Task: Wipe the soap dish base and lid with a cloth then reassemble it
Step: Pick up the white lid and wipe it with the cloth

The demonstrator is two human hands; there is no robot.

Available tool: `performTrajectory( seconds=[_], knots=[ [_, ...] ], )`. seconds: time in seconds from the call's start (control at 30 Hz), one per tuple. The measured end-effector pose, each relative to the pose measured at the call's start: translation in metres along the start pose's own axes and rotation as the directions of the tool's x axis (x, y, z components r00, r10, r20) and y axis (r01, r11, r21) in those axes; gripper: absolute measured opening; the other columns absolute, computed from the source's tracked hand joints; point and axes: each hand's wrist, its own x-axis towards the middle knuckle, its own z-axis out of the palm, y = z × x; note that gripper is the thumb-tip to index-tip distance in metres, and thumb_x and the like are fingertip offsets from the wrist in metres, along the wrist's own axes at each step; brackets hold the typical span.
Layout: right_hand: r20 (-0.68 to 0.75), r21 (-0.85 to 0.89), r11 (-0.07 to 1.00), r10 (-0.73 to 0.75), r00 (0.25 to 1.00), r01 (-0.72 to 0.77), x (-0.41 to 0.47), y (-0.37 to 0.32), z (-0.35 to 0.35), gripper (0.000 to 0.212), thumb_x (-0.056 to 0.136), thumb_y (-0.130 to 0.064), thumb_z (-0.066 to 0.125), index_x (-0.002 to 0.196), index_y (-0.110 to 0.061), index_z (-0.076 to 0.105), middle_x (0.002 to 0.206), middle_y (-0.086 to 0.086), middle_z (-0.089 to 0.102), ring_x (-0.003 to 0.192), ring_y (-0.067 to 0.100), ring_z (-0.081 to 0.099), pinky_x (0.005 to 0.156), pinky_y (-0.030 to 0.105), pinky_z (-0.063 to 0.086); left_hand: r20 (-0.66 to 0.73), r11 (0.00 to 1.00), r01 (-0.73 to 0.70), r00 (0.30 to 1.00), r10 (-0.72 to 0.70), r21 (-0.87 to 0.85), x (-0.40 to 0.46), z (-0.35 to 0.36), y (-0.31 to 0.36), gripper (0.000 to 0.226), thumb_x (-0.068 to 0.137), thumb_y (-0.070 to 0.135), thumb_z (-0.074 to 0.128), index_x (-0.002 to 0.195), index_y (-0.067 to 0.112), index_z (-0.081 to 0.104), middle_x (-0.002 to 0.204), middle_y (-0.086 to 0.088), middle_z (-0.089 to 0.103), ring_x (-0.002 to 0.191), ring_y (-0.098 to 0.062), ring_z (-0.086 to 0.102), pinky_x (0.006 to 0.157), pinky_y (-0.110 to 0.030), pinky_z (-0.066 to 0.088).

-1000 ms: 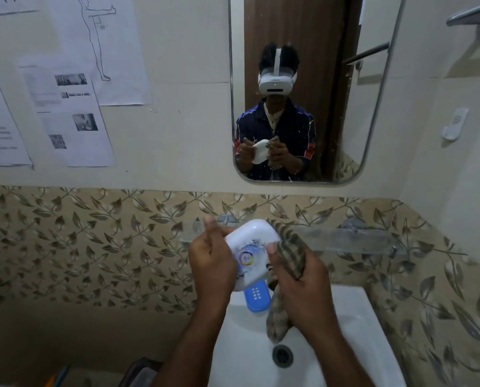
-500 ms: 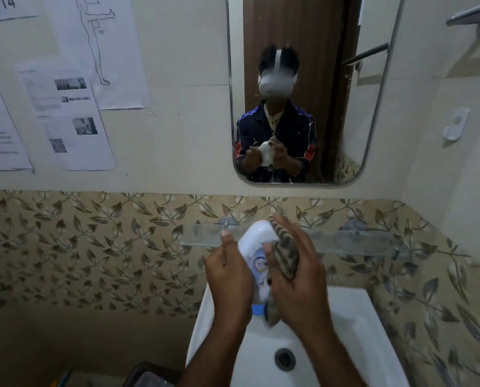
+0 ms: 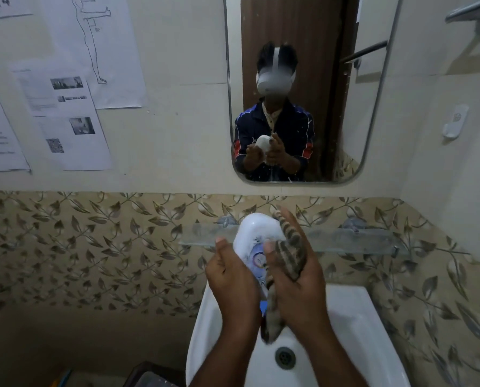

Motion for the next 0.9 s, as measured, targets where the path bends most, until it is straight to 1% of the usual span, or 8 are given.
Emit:
performTrajectory(
  seconds=[0.1,0.2,0.33,0.53,0.63,0.7,0.8,0.9],
  knots=[
    [0.021,0.023,0.995,0.092,0.996,-0.092,-0.013,0.004,0.008,0.061,0.085,-0.03,0.068,0.139,-0.043,0.045,0.136,-0.022,0.057,0.12,-0.005,0.056,0.093,0.015,0.051,-0.014,0.987,0.146,0.989,-0.147,-0.073,0.003,-0.001,-0.003,0.049,0.104,0.045,0.039,0.091,0.007,0.067,0.073,-0.005,0.076,0.056,-0.015,0.071,0.048,-0.024,0.056],
    [0.049,0.043,0.992,0.117,0.992,-0.119,-0.005,0.01,-0.01,0.051,0.089,-0.018,0.066,0.135,-0.037,0.053,0.122,-0.017,0.068,0.108,0.001,0.066,0.08,0.017,0.056,0.123,0.994,0.104,0.986,-0.108,0.043,0.008,-0.008,-0.006,0.048,0.106,0.04,0.037,0.1,0.004,0.068,0.082,-0.008,0.076,0.06,-0.013,0.072,0.046,-0.021,0.053],
    [0.169,-0.064,0.992,0.116,0.979,-0.106,-0.003,0.015,-0.021,0.043,0.091,-0.027,0.062,0.134,-0.032,0.057,0.124,-0.018,0.067,0.117,0.003,0.061,0.098,0.03,0.052,0.317,0.993,-0.056,0.948,0.02,0.105,0.019,-0.011,0.003,0.038,0.091,0.055,0.052,0.098,0.021,0.068,0.084,0.007,0.077,0.078,-0.006,0.075,0.059,-0.019,0.058],
    [0.076,-0.498,0.854,-0.13,0.989,0.151,0.009,0.011,-0.009,0.06,0.092,-0.047,0.048,0.149,-0.032,0.035,0.158,-0.012,0.03,0.143,0.0,0.028,0.113,0.017,0.032,0.44,0.988,-0.128,0.895,0.075,0.092,0.001,-0.008,0.002,0.036,0.082,0.048,0.06,0.109,0.025,0.066,0.099,0.002,0.076,0.089,-0.006,0.073,0.07,-0.022,0.059],
    [0.084,-0.359,0.925,-0.099,0.991,0.123,0.017,0.002,-0.008,0.06,0.092,-0.048,0.048,0.148,-0.031,0.037,0.156,-0.016,0.033,0.141,-0.006,0.029,0.114,0.017,0.031,0.54,1.0,-0.005,0.842,0.0,0.008,0.003,-0.012,0.001,0.047,0.093,0.042,0.063,0.132,0.017,0.061,0.123,-0.007,0.072,0.114,-0.023,0.069,0.095,-0.043,0.056],
    [0.094,-0.245,0.969,-0.009,0.996,0.032,0.017,-0.001,-0.003,0.056,0.094,-0.046,0.052,0.147,-0.036,0.039,0.15,-0.02,0.042,0.135,-0.008,0.039,0.111,0.021,0.037,0.515,0.998,0.053,0.857,-0.021,-0.046,0.003,-0.013,0.002,0.062,0.084,0.054,0.065,0.132,0.014,0.061,0.123,-0.011,0.072,0.115,-0.028,0.068,0.097,-0.047,0.056],
    [0.154,-0.163,0.986,0.067,0.986,-0.041,0.008,-0.007,0.008,0.059,0.091,-0.054,0.051,0.147,-0.037,0.038,0.146,-0.021,0.047,0.132,-0.007,0.044,0.111,0.029,0.041,0.513,0.996,0.071,0.858,-0.03,-0.061,-0.001,-0.012,0.002,0.053,0.093,0.06,0.052,0.127,0.021,0.063,0.123,-0.011,0.071,0.112,-0.022,0.07,0.094,-0.036,0.058],
    [0.337,-0.256,0.953,-0.07,0.939,0.163,-0.005,-0.014,0.015,0.061,0.096,-0.045,0.047,0.152,-0.039,0.023,0.158,-0.026,0.023,0.145,-0.005,0.02,0.119,0.025,0.024,0.542,0.971,0.209,0.832,-0.116,-0.113,0.006,-0.015,0.006,0.041,0.085,0.058,0.058,0.113,0.03,0.069,0.121,-0.004,0.072,0.096,-0.004,0.072,0.077,-0.019,0.06]
  ],
)
